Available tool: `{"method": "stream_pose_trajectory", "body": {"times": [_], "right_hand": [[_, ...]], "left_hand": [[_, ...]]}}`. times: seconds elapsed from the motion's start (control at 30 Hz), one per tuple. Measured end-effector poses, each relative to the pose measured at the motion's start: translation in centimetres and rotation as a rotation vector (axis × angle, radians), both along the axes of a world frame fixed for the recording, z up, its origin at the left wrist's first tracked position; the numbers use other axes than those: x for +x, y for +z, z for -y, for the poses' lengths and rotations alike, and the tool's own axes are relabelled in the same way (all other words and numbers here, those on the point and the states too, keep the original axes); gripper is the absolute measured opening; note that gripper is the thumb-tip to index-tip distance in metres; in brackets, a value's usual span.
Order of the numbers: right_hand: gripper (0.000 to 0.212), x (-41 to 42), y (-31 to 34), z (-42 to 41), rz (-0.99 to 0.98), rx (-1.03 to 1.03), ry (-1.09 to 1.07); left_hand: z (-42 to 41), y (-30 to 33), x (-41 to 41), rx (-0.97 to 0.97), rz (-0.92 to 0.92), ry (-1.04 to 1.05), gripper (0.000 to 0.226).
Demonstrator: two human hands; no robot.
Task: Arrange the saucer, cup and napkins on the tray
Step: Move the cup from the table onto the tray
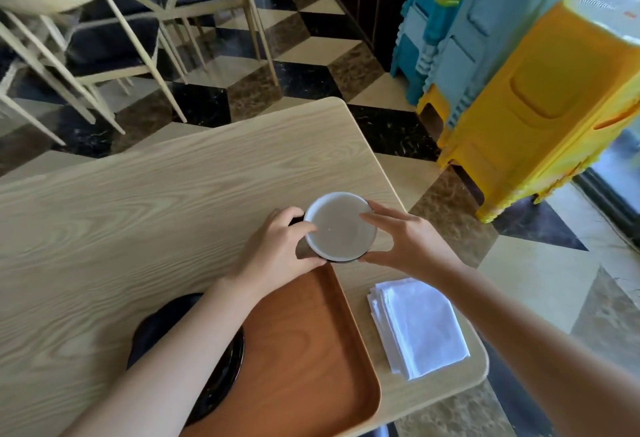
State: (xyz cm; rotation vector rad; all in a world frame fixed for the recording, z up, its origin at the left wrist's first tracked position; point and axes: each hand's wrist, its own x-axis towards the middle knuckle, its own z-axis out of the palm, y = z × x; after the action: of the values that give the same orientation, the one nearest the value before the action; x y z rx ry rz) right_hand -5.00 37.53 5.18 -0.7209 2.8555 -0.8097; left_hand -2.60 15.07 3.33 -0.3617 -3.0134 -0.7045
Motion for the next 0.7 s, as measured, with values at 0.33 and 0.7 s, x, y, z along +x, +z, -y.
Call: {"method": "stream_pose_trajectory", "body": {"times": [0.33,0.7], "right_hand": [[0.068,2.3,0.4,2.9,0.198,-0.024,0.212],[0.07,1.8,-1.2,3.7,0.233,0.08,0.305]], "left_hand": [[2.9,-0.1,9.0,0.075,-0.033,0.173,0.046],[2.2,-1.9,10.8,0.037,-0.035,0.259,0.042]]}}
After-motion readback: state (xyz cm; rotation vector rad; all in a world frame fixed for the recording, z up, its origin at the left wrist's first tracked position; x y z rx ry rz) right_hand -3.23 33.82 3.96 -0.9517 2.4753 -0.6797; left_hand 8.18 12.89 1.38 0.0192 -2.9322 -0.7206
